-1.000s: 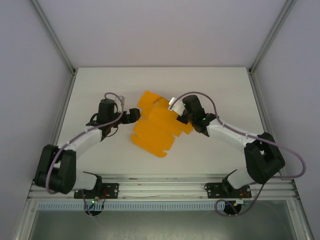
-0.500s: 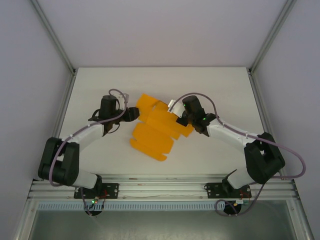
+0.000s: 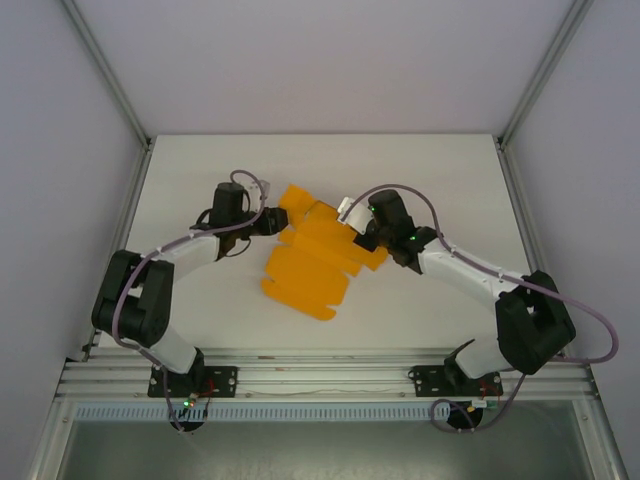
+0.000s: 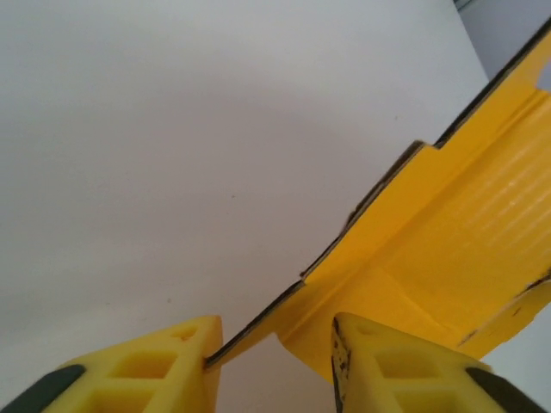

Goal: Assemble paper box

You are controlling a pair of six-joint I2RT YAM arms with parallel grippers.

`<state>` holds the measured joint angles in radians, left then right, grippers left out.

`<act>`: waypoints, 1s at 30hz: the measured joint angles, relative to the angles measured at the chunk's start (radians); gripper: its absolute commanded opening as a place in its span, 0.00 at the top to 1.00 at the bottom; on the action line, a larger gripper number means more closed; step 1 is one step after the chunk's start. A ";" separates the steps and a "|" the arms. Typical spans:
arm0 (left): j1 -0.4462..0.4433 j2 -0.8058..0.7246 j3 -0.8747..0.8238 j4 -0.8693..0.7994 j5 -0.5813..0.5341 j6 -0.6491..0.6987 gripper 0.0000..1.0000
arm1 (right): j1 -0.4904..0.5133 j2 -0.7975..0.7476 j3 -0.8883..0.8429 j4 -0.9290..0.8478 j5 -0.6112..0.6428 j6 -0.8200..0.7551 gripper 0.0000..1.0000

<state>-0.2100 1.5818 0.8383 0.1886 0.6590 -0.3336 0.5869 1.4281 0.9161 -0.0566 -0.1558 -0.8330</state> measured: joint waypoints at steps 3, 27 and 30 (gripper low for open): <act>-0.004 -0.042 -0.034 0.003 0.026 0.005 0.47 | -0.002 0.000 0.000 0.001 0.003 0.004 1.00; 0.037 -0.229 -0.145 -0.149 -0.186 0.055 0.10 | -0.023 0.011 0.000 0.004 -0.003 0.029 1.00; 0.040 -0.164 -0.133 -0.137 -0.114 0.071 0.12 | -0.023 0.011 0.000 0.003 -0.003 0.029 1.00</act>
<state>-0.1699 1.4174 0.7055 0.0517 0.5446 -0.2623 0.5636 1.4391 0.9161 -0.0532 -0.1589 -0.8040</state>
